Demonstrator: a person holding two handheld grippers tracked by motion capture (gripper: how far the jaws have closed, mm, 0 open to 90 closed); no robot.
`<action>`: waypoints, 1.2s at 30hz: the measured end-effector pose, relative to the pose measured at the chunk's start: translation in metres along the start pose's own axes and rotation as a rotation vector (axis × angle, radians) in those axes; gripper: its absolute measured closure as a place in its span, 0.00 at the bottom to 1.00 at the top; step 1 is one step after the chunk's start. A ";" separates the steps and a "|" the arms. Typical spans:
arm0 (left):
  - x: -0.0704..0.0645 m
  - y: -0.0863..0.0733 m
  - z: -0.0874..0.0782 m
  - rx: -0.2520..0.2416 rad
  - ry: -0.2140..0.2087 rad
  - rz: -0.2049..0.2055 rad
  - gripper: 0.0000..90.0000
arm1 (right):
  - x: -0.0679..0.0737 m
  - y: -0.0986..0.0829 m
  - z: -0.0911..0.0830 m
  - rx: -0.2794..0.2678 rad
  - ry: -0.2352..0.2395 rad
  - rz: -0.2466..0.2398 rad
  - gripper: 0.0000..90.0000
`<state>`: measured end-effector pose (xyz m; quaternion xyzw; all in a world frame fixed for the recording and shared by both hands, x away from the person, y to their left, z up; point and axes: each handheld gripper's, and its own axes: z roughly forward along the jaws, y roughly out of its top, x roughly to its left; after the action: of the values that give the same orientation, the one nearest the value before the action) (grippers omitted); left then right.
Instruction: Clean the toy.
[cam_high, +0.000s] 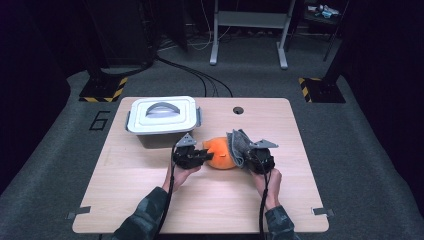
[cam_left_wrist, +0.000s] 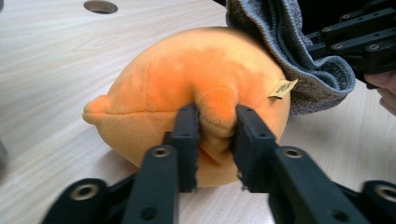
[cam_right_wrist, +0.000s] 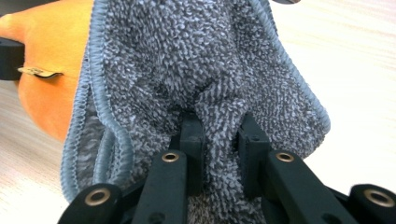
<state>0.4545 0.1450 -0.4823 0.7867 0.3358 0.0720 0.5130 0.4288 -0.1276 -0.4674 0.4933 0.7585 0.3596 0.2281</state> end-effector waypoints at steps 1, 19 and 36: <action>-0.002 0.000 -0.001 0.004 0.025 0.023 0.73 | 0.000 0.001 -0.001 0.001 -0.003 -0.007 0.84; -0.028 -0.004 0.002 0.066 0.134 0.275 0.44 | 0.004 0.005 -0.003 -0.016 0.001 0.011 0.84; -0.021 0.005 0.006 -0.021 0.023 0.094 0.83 | 0.029 0.012 -0.028 -0.102 0.035 -0.050 0.84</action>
<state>0.4436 0.1268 -0.4757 0.7952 0.3036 0.1087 0.5134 0.4043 -0.1076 -0.4402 0.4554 0.7554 0.4004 0.2484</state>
